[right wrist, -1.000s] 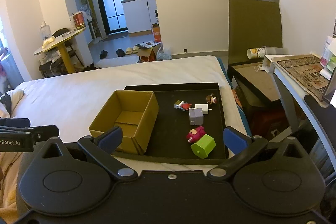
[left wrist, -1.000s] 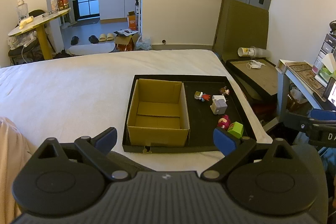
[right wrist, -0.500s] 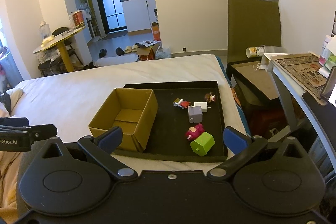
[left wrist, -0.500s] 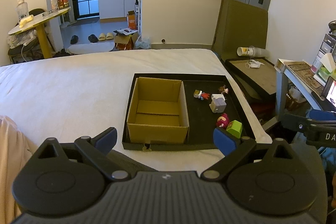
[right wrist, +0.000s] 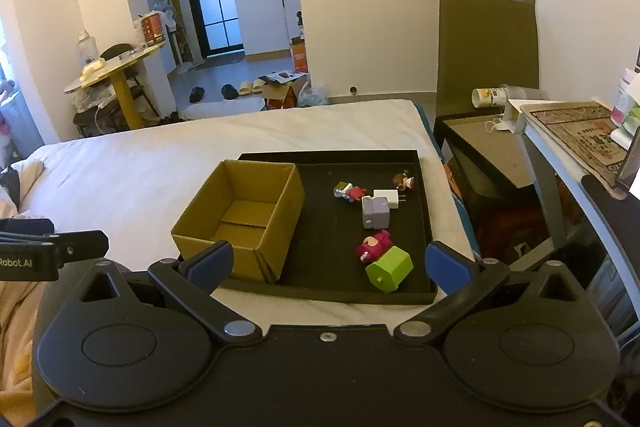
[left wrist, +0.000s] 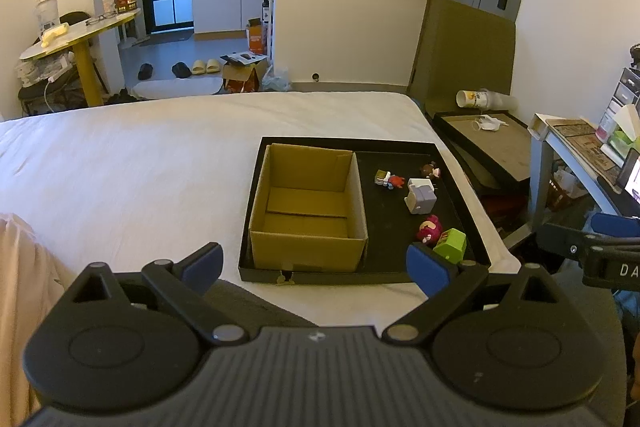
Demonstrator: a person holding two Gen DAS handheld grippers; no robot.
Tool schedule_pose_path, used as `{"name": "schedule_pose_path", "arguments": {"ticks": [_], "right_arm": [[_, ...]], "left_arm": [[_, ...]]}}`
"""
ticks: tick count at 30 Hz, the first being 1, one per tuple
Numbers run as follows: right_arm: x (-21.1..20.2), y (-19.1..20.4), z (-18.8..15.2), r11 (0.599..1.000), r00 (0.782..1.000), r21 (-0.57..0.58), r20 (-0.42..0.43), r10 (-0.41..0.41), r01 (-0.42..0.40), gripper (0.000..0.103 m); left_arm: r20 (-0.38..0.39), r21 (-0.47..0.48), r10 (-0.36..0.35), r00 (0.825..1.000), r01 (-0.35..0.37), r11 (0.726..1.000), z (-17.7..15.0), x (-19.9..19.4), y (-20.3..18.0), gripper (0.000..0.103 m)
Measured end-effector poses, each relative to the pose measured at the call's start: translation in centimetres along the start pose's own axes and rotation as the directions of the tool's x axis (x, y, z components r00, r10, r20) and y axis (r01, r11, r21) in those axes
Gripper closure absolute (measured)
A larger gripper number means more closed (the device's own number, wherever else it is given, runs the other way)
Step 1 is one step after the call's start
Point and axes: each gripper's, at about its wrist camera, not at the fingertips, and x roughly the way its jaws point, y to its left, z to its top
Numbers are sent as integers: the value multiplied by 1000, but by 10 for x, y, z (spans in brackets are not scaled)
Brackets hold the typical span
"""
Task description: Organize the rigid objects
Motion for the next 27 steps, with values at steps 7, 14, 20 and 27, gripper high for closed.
{"name": "schedule_pose_path", "arguments": {"ticks": [7,14,20,27], "right_arm": [[-1,0,0,1000,1000,2,-1,-1,1,0],[0,-2,0,1000,1000,10,1,-5,5,0],[-1,-3,0,1000,1000,13,3,-9,9,0],[2,-7,2,1000,1000,25,2,-11,11,0]], "left_arm": [[3,-1,2,1000,-2,1000,-1,-1,1,5],[3,5,0,1000,0,1000,-1,-1,0,5],[7,16,-3,1000,3,1000,-1,-1,-2,5],[2,24,-3,1000,3,1000,0,2,-3,5]]}}
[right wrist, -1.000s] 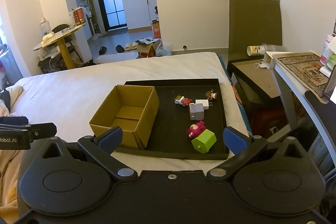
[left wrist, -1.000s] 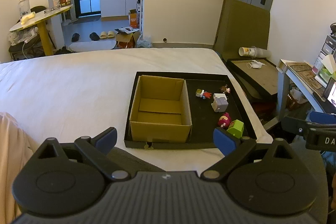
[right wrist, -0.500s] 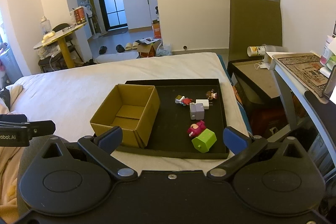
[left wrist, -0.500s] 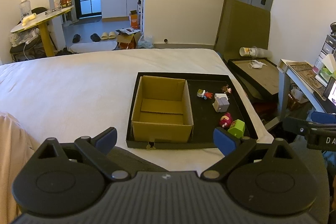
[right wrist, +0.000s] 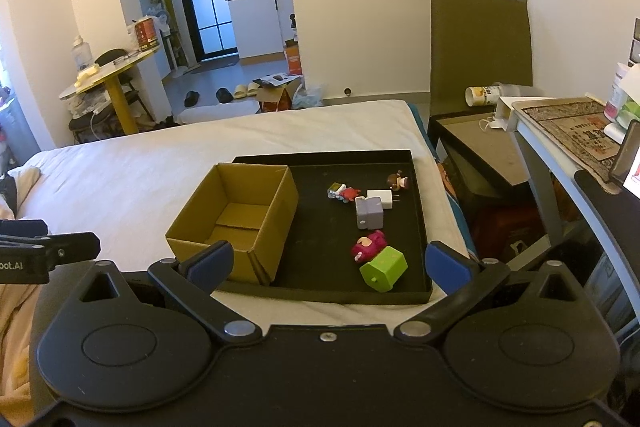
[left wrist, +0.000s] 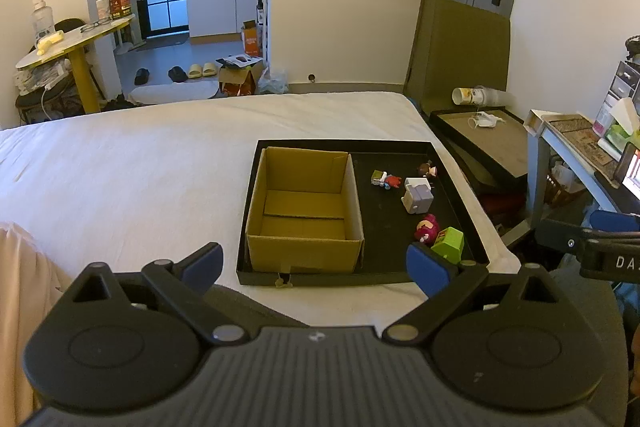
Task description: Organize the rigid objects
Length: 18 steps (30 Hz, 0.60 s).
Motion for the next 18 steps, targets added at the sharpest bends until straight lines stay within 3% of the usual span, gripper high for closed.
{"name": "schedule_pose_path", "arguments": {"ticks": [18], "right_arm": [[26,-16,-3,999,999,28,-29,-16,17,0]], "left_arm": [[-36,-12,25,999,-26,1000,5,28,7,5]]}}
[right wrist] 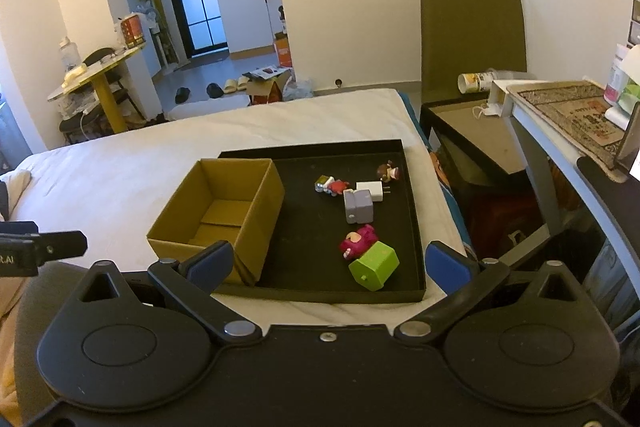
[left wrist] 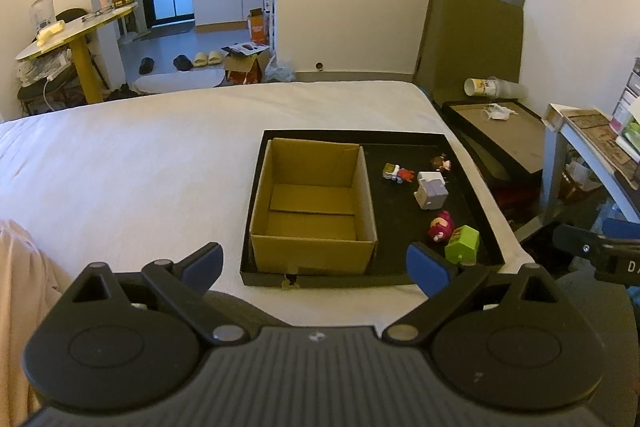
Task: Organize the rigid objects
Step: 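Move the right gripper down onto the lime-green hexagonal cup and close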
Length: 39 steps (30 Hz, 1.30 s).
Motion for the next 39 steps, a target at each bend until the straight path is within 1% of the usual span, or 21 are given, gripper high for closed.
{"name": "schedule_pose_path", "arguments": {"ticks": [7,13,17,21,25,26,30,32,37,39], "right_arm": [[20,-9,0,1000,999,21,-36,1,0,0],[33,-14,-1,999,999,46,-50,2,1,0],[49,-24,-2,995,997,92,-79,-17,24,6],[60,-35,-1,990,995,141,-101,-14,28,12],[69,-40,-2,987,993,161,-118,-5,24,17],[76,-43,-1,985,991,172,-132,0,23,19],[89,-51,0,979,988,203,-153,11,21,20],[96,-53,1,978,986,209,-166,12,23,23],[110,-56,2,974,982,226,-188,17,27,25],[114,-59,2,969,981,245,-193,20,28,25]], "left_arm": [[-23,-17,17,1000,-17,1000,7,17,5,5],[-42,-29,26,999,-27,999,14,32,6,6],[-51,-39,34,998,-36,999,20,42,10,6],[-58,-55,34,998,-37,998,25,52,16,8],[-72,-66,46,996,-51,997,29,65,20,8],[-78,-69,50,996,-55,996,30,68,22,9],[-99,-85,50,994,-59,995,32,81,28,14],[-109,-97,50,993,-60,993,35,87,32,16],[-135,-113,48,990,-63,992,40,101,39,22],[-147,-111,52,988,-69,991,41,106,41,27]]}}
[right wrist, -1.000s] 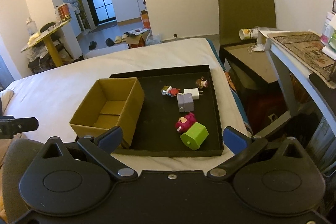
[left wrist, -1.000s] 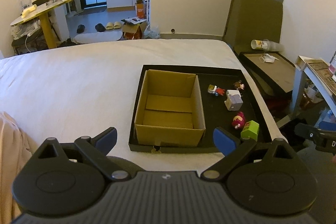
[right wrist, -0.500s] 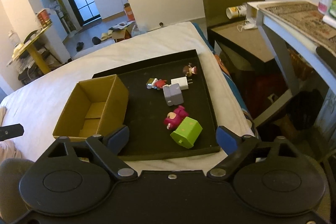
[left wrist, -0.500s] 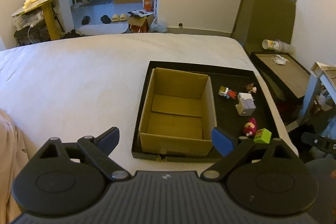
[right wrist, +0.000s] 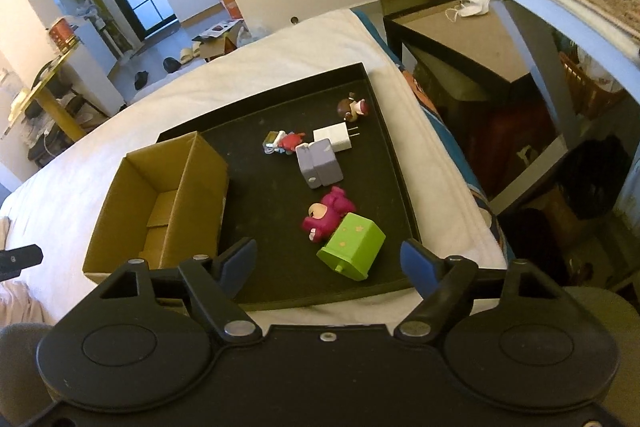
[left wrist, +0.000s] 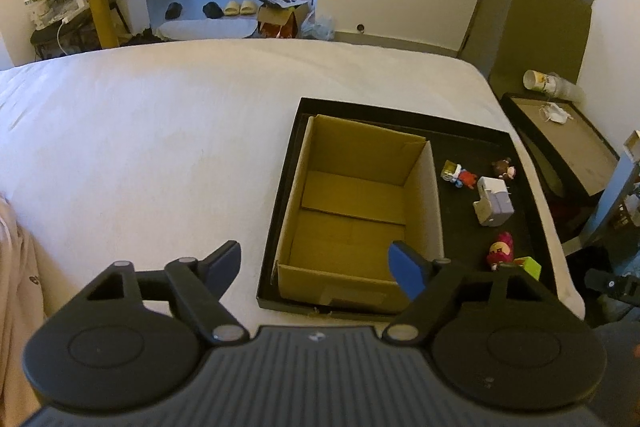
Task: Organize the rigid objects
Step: 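Move the right gripper down onto the lime-green hexagonal cup and close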
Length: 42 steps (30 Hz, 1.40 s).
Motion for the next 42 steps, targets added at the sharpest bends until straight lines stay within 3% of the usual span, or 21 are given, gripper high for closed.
{"name": "schedule_pose_path", "arguments": {"ticks": [18,25,30,39,42], "right_arm": [[48,-26,7,987,997,159,-79,21,-9,39],[68,-32,11,976,992,218,-122,42,-14,42],[81,-37,14,962,987,271,-144,65,-23,45],[105,-45,17,947,979,322,-196,57,10,48],[116,-48,16,937,973,349,-221,69,13,54]], "left_arm": [[-124,-58,42,991,-49,997,14,52,22,46],[-178,-75,45,983,-60,995,24,70,28,50],[-227,-90,44,973,-66,994,29,87,30,59],[-277,-96,39,960,-69,993,34,114,30,63],[-279,-111,30,960,-63,992,37,122,32,65]]}}
